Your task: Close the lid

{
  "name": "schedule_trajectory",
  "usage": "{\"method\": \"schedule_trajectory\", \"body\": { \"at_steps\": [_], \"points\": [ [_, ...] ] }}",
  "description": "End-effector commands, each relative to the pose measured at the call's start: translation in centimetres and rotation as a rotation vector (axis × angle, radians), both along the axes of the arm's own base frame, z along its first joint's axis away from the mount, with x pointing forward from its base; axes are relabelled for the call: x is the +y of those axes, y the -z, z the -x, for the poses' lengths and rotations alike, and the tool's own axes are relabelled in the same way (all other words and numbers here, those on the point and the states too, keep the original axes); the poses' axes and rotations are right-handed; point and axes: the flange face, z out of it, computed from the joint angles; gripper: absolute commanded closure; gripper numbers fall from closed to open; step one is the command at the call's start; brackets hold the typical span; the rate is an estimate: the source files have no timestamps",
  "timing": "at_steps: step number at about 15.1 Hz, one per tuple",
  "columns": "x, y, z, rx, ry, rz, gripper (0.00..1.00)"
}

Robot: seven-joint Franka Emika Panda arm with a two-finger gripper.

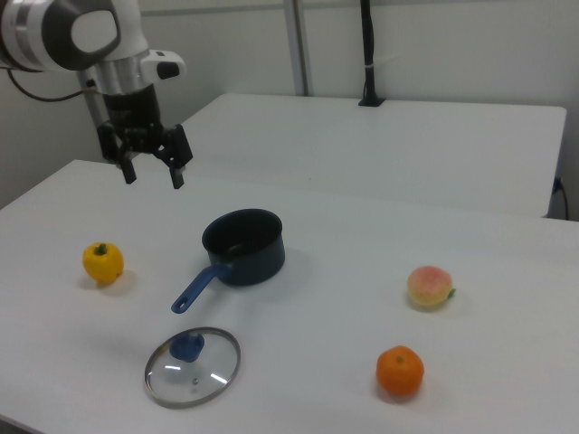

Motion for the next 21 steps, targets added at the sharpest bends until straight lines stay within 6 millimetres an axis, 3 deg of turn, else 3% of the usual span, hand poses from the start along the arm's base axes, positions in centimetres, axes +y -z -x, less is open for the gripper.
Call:
{"method": "schedule_trajectory", "body": {
  "at_steps": [1,6,10,15,21],
  "points": [
    [0.1,0.3,3.0,0.099,-0.139,0.051,0.0],
    [-1.3,2.2,5.6,0.274,-0.251,0.037,0.0],
    [-2.2,6.2,6.9,0.371,-0.28,0.052,0.0],
    [-3.3,11.3,7.1,0.389,-0.283,0.097,0.0],
    [-5.8,17.2,7.4,0.277,-0.183,0.111,0.0]
  ]
}}
